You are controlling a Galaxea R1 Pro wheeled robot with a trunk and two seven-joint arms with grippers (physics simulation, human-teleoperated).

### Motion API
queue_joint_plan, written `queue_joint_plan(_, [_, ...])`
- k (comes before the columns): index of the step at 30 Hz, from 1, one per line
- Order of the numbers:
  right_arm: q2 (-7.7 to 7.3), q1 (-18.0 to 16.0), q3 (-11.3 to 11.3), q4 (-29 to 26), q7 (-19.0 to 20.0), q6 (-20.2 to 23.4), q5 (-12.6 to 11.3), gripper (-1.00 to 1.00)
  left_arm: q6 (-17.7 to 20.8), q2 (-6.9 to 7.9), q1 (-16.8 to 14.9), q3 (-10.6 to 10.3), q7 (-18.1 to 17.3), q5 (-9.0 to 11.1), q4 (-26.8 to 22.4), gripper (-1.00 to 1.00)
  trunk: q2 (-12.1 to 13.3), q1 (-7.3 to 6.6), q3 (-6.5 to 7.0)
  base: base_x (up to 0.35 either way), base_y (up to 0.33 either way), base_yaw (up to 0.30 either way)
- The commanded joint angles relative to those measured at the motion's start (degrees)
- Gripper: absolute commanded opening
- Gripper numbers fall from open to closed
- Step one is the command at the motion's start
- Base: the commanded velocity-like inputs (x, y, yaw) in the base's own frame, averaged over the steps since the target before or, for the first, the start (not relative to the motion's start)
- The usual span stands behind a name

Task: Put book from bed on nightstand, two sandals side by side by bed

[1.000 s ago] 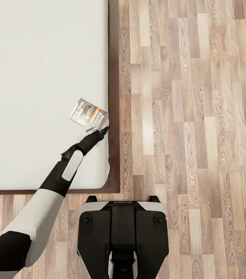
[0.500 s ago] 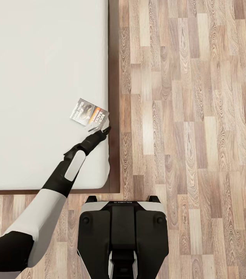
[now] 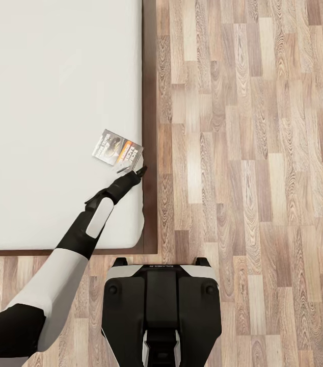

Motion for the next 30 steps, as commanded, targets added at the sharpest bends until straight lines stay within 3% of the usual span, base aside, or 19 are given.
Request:
queue_joint_plan(1, [-0.01, 0.00, 0.47, 0.08, 0.22, -0.24, -0.59, 1.00, 0.30, -0.03, -0.01, 0.05, -0.08, 0.45, -0.02, 1.00, -0.09, 0.04, -0.05, 0.000, 0.000, 0.000])
queue_joint_plan(30, [-0.06, 0.00, 1.03, 0.08, 0.22, -0.23, -0.63, 1.00, 0.41, -0.01, -0.34, -0.06, -0.08, 0.45, -0.18, 1.00, -0.09, 0.04, -0.05, 0.000, 0.000, 0.000])
